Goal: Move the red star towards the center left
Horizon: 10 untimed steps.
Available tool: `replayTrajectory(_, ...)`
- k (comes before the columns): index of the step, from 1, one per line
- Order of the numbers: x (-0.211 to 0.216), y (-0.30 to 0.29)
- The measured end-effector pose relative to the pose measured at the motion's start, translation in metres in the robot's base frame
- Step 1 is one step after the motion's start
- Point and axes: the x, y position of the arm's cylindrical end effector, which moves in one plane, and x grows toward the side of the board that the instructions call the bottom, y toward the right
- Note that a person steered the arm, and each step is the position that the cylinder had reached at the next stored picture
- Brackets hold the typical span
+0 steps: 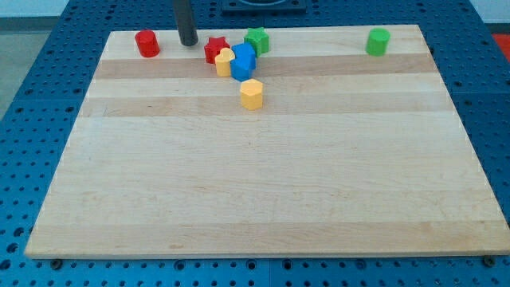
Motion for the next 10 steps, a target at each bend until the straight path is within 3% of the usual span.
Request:
replayTrajectory(3,0.004,0.057)
replayTrajectory(8,0.123,0.050)
replayTrajectory(10,0.129,0.018)
